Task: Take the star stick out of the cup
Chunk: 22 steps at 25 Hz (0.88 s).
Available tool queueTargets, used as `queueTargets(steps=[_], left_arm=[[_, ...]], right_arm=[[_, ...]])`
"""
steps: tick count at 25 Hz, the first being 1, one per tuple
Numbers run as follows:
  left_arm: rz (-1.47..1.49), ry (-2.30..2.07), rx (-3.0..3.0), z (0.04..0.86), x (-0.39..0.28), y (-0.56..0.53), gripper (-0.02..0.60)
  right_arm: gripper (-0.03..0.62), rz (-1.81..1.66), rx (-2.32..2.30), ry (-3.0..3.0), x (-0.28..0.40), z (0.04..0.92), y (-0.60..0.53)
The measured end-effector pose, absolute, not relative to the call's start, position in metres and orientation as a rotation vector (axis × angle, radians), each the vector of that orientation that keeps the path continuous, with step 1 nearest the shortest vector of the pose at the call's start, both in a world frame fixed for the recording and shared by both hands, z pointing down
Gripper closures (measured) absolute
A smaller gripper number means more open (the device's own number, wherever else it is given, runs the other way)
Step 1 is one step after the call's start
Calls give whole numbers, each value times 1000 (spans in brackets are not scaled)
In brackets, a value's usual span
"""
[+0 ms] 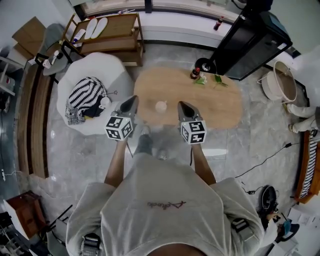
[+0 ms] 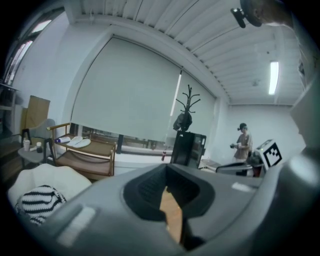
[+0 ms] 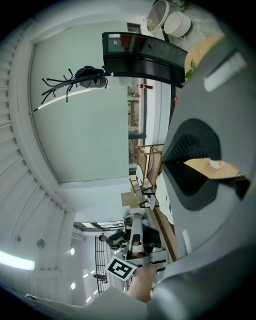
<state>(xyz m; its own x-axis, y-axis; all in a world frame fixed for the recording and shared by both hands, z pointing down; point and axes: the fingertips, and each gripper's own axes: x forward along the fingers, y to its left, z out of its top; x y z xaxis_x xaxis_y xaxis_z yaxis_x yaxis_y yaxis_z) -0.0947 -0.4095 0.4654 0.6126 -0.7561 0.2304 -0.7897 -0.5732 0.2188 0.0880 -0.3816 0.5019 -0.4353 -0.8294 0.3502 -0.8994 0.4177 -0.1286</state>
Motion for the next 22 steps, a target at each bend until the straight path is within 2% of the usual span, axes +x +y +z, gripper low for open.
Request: queueTargets(steps=[17, 22], left_arm=[[173, -1135, 2542, 474, -133, -532, 581], [249, -1040, 2546, 501, -132, -555, 581]], right_arm=[[589, 455, 1582, -2365, 43, 496, -499], [589, 487, 1611, -2328, 37, 509, -523]])
